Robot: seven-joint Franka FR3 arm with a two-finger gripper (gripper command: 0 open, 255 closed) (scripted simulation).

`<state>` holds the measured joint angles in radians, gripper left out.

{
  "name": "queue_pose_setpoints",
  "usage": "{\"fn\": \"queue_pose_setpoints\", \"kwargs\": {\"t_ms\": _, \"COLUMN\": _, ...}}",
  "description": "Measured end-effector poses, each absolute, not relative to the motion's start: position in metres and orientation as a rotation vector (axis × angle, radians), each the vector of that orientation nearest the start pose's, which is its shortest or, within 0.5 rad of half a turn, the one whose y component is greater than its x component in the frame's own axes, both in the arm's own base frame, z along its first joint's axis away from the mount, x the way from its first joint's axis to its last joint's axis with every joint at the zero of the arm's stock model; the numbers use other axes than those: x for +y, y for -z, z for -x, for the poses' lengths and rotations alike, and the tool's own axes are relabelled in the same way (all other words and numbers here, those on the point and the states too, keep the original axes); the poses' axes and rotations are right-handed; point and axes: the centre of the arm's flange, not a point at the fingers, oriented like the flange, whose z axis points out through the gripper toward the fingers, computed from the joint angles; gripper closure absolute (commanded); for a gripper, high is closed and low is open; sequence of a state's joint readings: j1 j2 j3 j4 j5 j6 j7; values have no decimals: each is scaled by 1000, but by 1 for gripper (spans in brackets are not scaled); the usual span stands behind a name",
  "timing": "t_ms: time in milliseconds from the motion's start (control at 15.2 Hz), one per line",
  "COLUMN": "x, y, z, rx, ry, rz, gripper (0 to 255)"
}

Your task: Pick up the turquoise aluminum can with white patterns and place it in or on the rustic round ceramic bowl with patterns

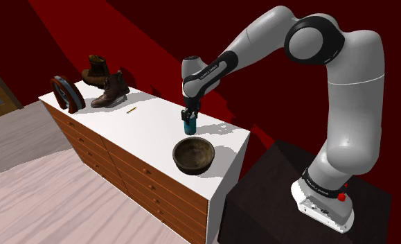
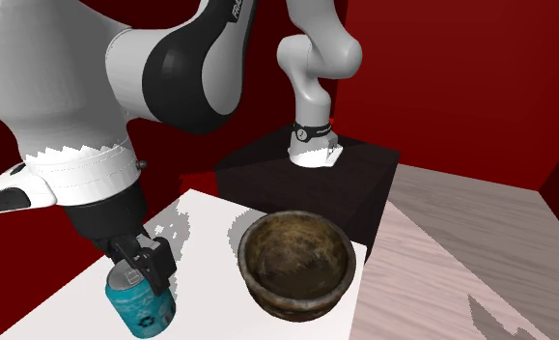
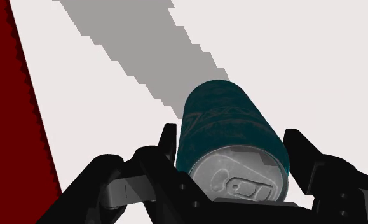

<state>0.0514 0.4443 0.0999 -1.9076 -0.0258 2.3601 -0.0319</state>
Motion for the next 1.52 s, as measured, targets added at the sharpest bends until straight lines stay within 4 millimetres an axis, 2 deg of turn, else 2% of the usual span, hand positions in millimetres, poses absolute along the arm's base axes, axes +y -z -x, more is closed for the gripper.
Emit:
{"fn": "queue_pose_setpoints", "kwargs": {"t_ms": 462, "x": 91, "y": -269, "z": -624, "rx": -298, "ry": 14, "rz": 3102, "gripper": 255}}
{"fn": "queue_pose_setpoints", "kwargs": {"t_ms": 1518, "x": 91, "y": -351, "z": -624, "rx": -298, "ry": 15, "rz": 3102, "gripper": 255}}
